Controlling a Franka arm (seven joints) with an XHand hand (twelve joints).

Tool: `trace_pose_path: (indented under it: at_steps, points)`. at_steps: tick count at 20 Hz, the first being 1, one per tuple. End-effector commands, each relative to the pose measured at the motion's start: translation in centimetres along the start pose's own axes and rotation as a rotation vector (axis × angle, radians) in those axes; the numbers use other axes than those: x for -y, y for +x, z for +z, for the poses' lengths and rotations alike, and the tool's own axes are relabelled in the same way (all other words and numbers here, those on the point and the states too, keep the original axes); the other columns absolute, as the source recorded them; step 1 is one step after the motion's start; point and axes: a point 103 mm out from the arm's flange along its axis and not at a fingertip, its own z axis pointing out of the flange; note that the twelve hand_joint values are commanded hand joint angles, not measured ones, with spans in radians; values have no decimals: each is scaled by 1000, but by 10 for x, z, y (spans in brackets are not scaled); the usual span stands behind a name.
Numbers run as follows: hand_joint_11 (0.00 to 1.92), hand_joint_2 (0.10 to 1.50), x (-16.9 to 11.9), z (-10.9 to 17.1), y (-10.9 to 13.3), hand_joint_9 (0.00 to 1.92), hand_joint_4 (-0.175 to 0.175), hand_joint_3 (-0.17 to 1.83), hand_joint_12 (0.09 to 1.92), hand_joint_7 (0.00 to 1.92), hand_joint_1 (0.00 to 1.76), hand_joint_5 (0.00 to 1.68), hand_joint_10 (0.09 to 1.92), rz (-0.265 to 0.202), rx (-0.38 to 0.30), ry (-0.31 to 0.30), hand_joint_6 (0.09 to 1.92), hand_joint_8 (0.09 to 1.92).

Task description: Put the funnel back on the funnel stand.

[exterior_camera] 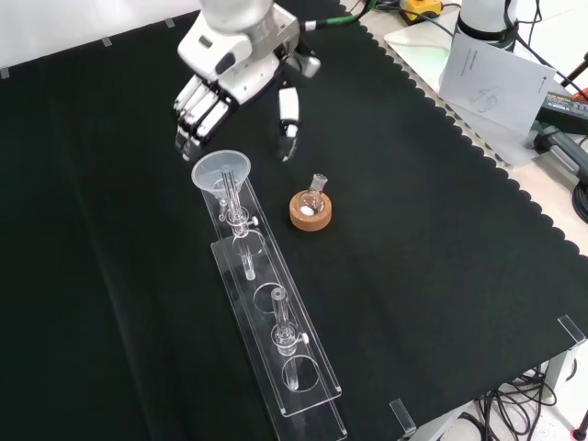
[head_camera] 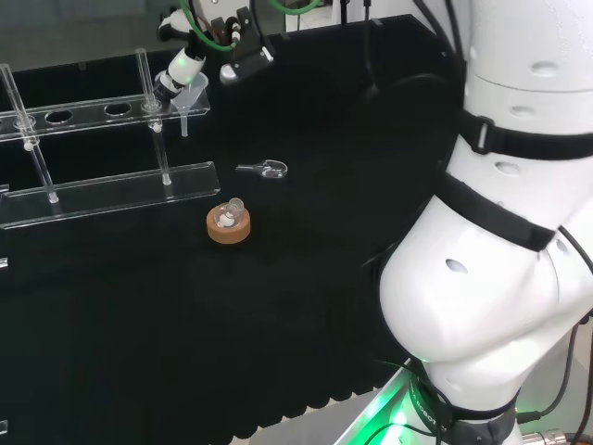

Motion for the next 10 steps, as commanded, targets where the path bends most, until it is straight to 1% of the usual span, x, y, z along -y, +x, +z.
trace_pose_path:
  at_steps: [1,10]
  points:
    - [228,692,63,-27,-8,293,-64,218,1397,62,505,287,739,62,-18,-87,87,684]
    - [237,712,120,-34,-25,315,-64,219,1396,108,536,309,734,150,-21,-109,87,707]
